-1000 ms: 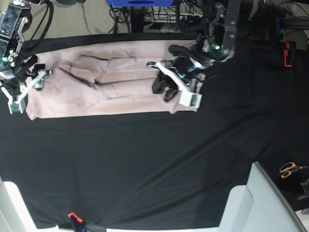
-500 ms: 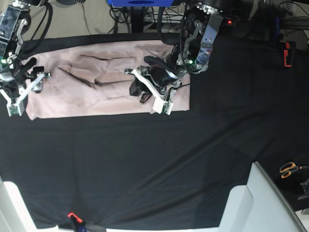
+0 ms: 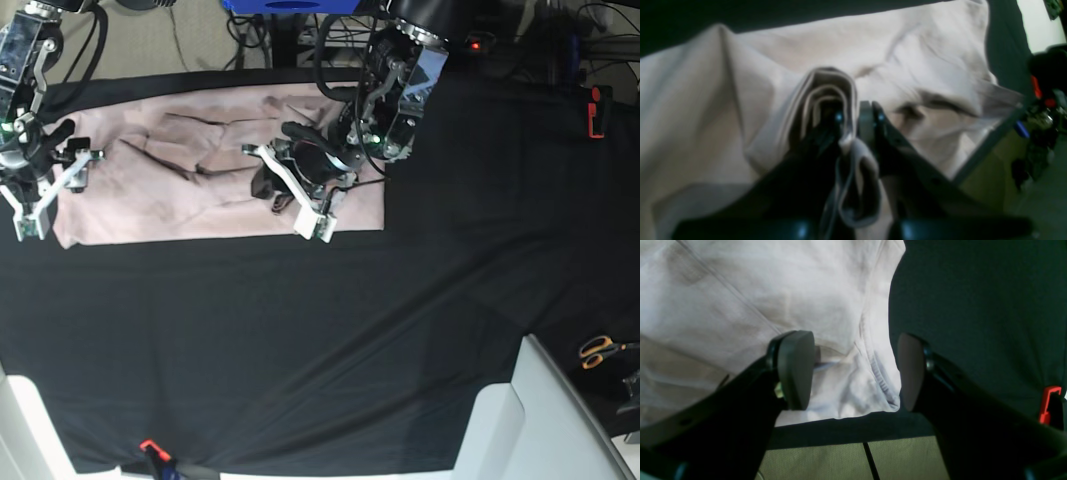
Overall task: Fold the T-shirt properly
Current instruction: 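Grasp the shirt end with the left gripper and fold it toward the right gripper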
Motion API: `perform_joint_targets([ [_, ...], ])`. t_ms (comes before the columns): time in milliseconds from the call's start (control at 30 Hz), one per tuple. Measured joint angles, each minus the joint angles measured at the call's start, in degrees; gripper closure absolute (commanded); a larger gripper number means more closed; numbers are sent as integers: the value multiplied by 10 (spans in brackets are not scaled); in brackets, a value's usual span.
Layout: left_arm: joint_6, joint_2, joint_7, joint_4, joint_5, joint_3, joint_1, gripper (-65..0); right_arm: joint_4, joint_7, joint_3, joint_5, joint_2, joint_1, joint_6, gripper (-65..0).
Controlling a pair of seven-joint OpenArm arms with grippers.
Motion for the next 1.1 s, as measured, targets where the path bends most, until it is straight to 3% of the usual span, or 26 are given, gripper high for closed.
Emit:
perform_joint_targets([
  [133,0,0,0,-1,0,0,0,0,0,0,0,0,0,0,0,-377],
  [333,-1,2,1,2,-1,2,0,-229,0,0,-1,0,0,0,0,-377],
  [533,-3,5,6,3,-2,66,-6,-400,0,0,-2,0,0,0,0,-377],
  [733,-3,8,4,5,-2,81,-32,-581,0,0,-2,0,0,1,0,-377],
  [833,-2,21,5,9,-1,85,-44,-611,0,0,-2,0,0,1,0,-377],
  [1100,-3,33,10,21,-2,199,-116,-602,0,0,-3,0,-1,1,0,-377],
])
